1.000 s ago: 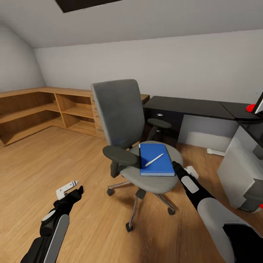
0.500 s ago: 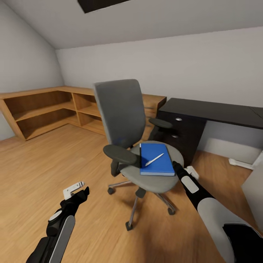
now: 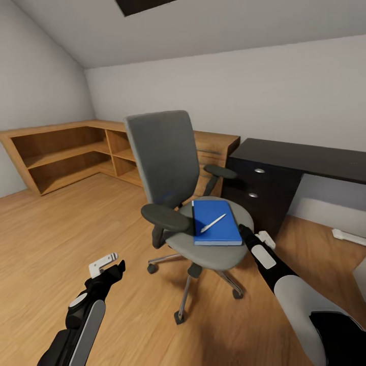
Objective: In the bedroom, organize the workspace by keeping the computer under the desk, ensuring the monitor is on the desk, placing the keyboard on the desk next to the monitor, placing the mouse on the desk next to the keyboard, moving the folder from the swivel chair onto the desk next to the mouse, stacking the notebook on top of the folder with the pen on top of the notebook, and positioning the swivel chair next to the desk.
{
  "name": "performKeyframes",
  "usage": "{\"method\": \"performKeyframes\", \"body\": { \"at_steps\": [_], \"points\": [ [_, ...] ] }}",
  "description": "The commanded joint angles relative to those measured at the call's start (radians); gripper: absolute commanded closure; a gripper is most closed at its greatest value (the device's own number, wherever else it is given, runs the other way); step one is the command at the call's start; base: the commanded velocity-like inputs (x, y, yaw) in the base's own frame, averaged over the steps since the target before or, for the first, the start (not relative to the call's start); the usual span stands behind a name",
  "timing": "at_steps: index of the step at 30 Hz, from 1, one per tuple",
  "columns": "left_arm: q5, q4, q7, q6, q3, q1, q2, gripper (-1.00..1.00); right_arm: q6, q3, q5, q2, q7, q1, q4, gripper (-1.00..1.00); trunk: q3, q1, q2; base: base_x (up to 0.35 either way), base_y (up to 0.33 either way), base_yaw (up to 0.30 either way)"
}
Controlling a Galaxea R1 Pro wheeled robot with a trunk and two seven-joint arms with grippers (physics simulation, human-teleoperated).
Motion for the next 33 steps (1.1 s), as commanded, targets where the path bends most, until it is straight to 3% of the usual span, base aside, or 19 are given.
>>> {"method": "performKeyframes", "body": {
  "at_steps": [1, 9, 17, 22, 33],
  "points": [
    [0.010, -0.001, 0.006, 0.003, 0.001, -0.001, -0.001, -1.00, -0.003, 0.003, -0.011, 0.000, -0.003, 0.000, 0.000, -1.00, -0.001, 0.000, 0.000, 0.149, 0.000, 0.000],
    [0.009, 0.002, 0.006, 0.003, -0.008, -0.001, 0.001, -1.00, 0.001, 0.003, -0.013, 0.003, -0.004, 0.000, -0.001, -1.00, -0.001, 0.000, 0.000, 0.139, 0.000, 0.026],
    [0.008, 0.002, 0.007, 0.003, -0.010, -0.001, 0.001, -1.00, 0.001, 0.003, -0.013, 0.003, -0.004, 0.000, -0.001, -1.00, -0.001, 0.000, 0.000, 0.018, 0.000, 0.259],
    [0.008, 0.002, 0.007, 0.002, -0.017, -0.001, 0.001, -1.00, 0.001, 0.003, -0.013, 0.003, -0.003, 0.000, -0.001, -1.00, -0.001, 0.000, 0.000, 0.275, 0.000, 0.203],
    [0.008, 0.002, 0.007, 0.003, -0.033, 0.000, 0.001, -1.00, 0.001, 0.002, -0.013, 0.003, -0.003, 0.000, -0.002, -1.00, -0.001, 0.000, 0.000, 0.320, 0.000, 0.016]
  ]
}}
